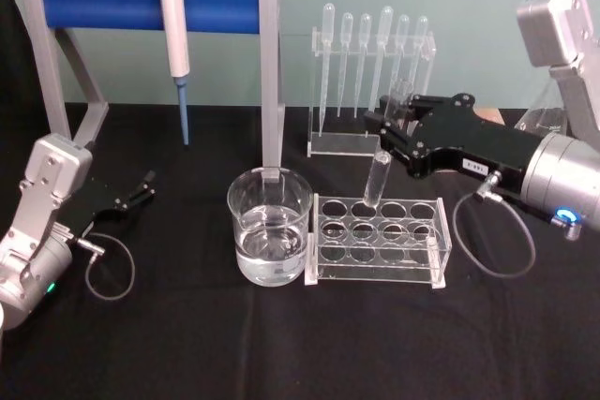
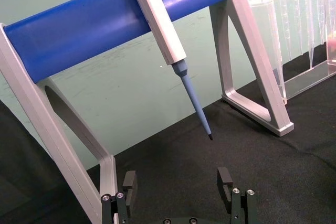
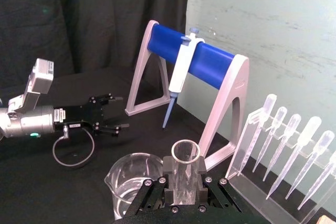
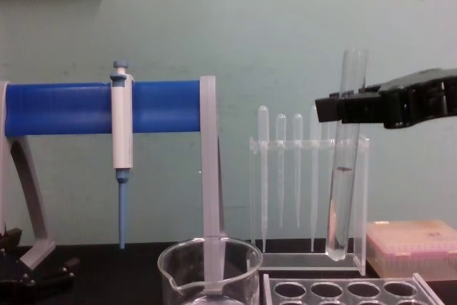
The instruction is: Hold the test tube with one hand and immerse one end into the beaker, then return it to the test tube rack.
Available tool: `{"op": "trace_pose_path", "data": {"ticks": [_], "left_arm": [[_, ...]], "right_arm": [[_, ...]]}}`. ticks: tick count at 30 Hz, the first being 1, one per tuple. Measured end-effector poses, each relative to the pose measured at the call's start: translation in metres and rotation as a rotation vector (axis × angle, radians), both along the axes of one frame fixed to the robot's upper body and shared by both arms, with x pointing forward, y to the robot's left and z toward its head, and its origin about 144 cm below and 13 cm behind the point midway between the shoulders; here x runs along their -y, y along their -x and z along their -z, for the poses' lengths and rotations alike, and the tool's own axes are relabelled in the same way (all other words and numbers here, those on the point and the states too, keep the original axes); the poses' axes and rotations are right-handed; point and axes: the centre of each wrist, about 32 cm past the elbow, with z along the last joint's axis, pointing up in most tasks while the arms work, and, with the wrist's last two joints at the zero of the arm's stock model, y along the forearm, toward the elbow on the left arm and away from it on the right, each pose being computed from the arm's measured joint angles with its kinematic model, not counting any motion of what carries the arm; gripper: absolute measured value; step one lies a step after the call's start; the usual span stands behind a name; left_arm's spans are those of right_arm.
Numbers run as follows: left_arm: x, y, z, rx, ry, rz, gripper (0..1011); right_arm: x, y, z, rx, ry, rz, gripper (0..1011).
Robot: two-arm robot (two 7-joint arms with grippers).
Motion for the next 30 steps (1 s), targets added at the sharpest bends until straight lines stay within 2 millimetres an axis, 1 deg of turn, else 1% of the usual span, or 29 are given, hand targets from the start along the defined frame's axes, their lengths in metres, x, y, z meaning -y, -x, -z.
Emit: {"op": "trace_pose_path", "data": {"ticks": [5,30], "left_arm": [[0.0,0.0,0.0,0.0,0.0,0.0,1000],[0.0,0.0,0.0,0.0,0.0,0.0,1000]], "right_arm": [[0.0004,-0.0004,-0.0039,0.002,0.005,-0.001,228],[0.0001,-0.0008,-0.0032,-0.003,0.004,-0.005,228]]}}
